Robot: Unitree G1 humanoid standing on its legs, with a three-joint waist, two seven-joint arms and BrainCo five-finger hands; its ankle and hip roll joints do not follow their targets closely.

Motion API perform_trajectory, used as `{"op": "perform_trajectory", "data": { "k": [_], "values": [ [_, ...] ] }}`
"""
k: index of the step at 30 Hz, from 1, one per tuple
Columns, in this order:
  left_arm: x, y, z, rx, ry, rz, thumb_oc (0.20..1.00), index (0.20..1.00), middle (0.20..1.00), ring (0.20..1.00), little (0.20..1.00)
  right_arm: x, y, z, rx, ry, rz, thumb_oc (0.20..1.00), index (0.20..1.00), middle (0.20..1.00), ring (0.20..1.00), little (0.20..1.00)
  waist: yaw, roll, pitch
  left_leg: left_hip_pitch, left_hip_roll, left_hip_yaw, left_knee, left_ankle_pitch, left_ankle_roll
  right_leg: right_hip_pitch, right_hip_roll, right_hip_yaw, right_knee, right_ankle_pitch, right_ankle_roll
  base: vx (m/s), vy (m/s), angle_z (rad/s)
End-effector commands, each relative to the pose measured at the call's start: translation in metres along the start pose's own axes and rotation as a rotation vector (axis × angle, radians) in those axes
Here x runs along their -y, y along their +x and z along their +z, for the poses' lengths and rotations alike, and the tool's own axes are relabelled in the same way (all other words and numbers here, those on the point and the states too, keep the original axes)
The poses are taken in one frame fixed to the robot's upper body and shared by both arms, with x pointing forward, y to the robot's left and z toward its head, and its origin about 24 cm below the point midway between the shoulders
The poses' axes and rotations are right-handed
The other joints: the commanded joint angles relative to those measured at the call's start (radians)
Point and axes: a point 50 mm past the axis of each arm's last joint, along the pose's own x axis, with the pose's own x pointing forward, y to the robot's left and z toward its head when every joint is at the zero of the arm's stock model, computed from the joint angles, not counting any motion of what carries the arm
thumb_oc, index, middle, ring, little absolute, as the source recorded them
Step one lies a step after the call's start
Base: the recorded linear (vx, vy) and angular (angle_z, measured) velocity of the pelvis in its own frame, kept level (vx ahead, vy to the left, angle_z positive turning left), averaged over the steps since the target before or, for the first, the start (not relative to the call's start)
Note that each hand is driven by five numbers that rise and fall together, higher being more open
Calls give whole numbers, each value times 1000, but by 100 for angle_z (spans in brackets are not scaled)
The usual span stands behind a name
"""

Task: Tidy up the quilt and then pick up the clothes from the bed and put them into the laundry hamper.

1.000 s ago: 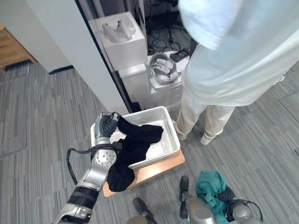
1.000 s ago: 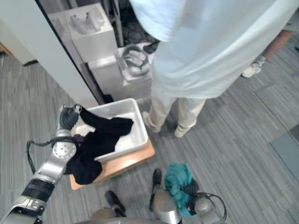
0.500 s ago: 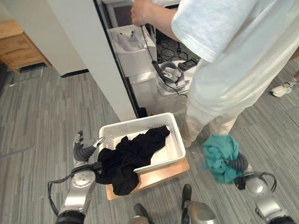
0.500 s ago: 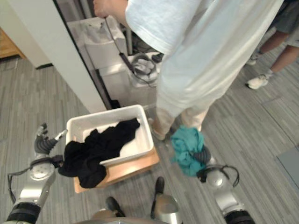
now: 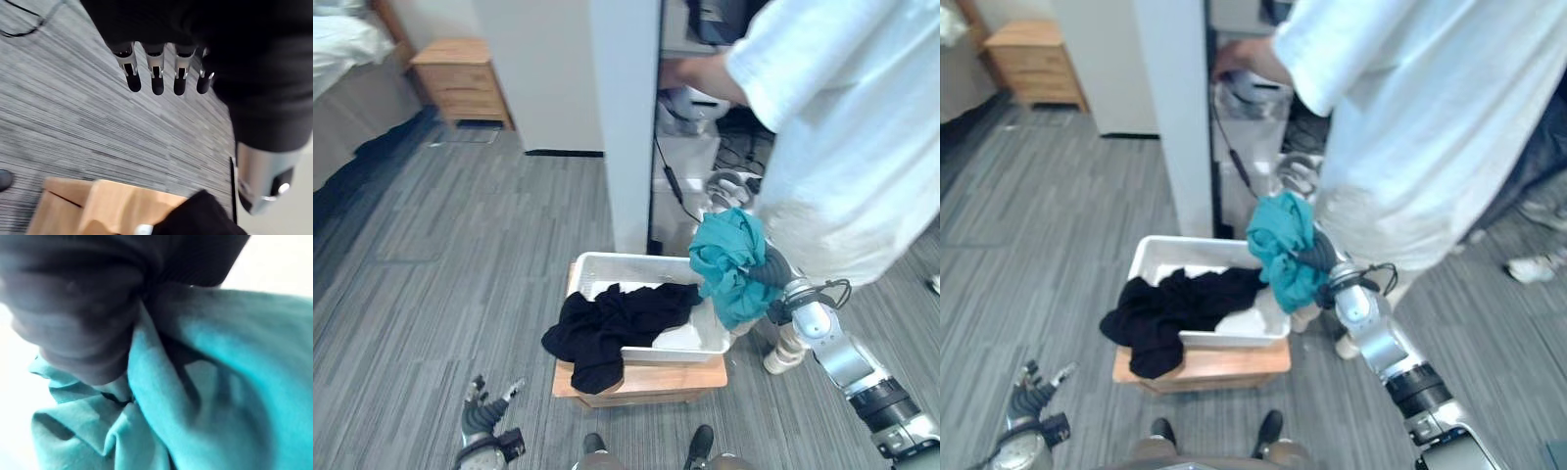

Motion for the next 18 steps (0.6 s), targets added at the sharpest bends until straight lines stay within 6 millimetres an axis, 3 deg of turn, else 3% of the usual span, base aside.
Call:
{"op": "perform_trajectory", "data": {
  "k": [1, 3, 9, 10, 18],
  "values": [
    [4, 7, 7, 23, -27, -31, 1000, 1000, 1000, 1000, 1000, 25, 32, 35, 138, -37, -106, 200, 200, 200, 200, 200, 47, 19, 73, 17, 45, 11, 2, -90, -23, 48, -50, -12, 2, -161, 63, -52, -1, 26],
    [8, 8, -1, -14, -36, -37, 1000, 1000, 1000, 1000, 1000, 23, 42, 39, 139, -63, -99, 200, 200, 200, 200, 200, 66, 26, 99, -7, 46, 2, 2, -80, -24, 31, -51, -18, 2, -158, 62, -89, 17, 20],
    [19, 13, 4, 3, -36, -73, 1000, 1000, 1000, 1000, 1000, 16, 53, 42, 131, -106, -101, 200, 200, 200, 200, 200, 94, 51, 164, -72, 53, -15, 2, -51, -36, -13, -56, -46, 2, -146, 66, -124, 21, 14],
    [23, 15, 8, 15, -31, -78, 1000, 1000, 1000, 1000, 1000, 7, 54, 40, 116, -144, -89, 1000, 1000, 1000, 1000, 1000, 97, 61, 178, -88, 56, -21, 2, -47, -39, -25, -60, -56, 2, -144, 68, -104, 14, 12],
    [29, 16, 17, 66, 9, -87, 1000, 1000, 1000, 1000, 1000, 9, 51, 52, 205, -330, -147, 1000, 1000, 1000, 1000, 1000, 83, 72, 169, -84, 59, -17, 2, -55, -35, -27, -62, -47, 2, -147, 70, -31, 26, 0]
  ]
}}
